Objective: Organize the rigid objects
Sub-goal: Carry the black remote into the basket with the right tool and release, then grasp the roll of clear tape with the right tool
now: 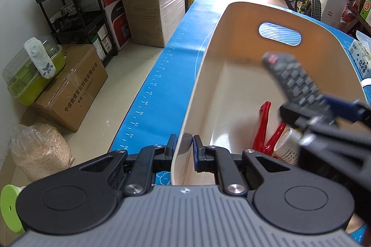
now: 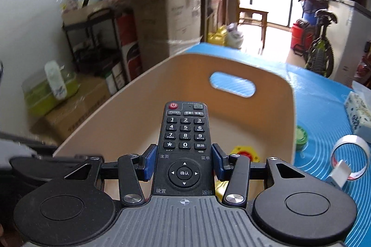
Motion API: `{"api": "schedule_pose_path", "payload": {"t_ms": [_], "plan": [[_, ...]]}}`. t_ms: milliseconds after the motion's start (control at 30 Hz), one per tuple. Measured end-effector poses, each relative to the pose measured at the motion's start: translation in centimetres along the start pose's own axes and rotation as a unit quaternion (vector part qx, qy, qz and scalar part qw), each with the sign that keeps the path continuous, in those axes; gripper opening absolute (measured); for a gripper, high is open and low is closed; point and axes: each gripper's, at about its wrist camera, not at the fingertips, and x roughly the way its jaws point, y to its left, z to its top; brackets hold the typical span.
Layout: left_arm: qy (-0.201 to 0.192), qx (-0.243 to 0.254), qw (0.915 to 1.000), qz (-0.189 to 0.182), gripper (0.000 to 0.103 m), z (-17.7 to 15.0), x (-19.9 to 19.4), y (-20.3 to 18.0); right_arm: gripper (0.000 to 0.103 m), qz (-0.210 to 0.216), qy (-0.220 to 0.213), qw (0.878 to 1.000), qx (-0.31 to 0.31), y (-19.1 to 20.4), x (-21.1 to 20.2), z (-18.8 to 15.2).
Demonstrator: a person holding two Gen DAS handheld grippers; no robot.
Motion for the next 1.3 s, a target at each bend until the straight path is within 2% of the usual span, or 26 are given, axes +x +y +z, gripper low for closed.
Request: {"api": "schedule_pose_path", "payload": {"t_ms": [367,467,533,667,833,1067,1300], "plan": [[-0.001,-0.001,1.0,0.001,0.015,-0.1,0.0,-0.2,0.054,0.016,0.098,0.995,-0.019,0.4,2.2,0.4],[-0.002,0.001,1.0,0.002,0.015,-0.1,0.0,-0.3,0.054,0.013,0.103,0.994,-0.014,0.1,2.3,0.3],[-0.002,0.001,1.0,0.002,0.015,-0.1,0.0,-0.3,0.055,0.019,0.098,0.995,-0.011,-0.1,2.2,0.3],[0.001,0.001,1.0,0.003,0.016,-0.1,0.1,-0.1,0.066,0.021,0.071,0.997,-0.011,-0.8,1.3,0.1],[0.0,0.003,1.0,0.008,0.017,-0.1,0.1,-0.2,0.066,0.026,0.038,0.999,0.005,-3.0,-0.9,0.3],[0.0,0.001,0.9999,0.011,0.017,0.0,0.1,-0.3,0.067,-0.014,-0.009,1.0,0.025,-8.0,-4.8,0.9],[0.0,0.0,0.9999,0.013,0.017,0.0,0.1,-0.4,0.067,-0.066,-0.03,0.995,0.072,-14.5,-6.8,0.2]]}}
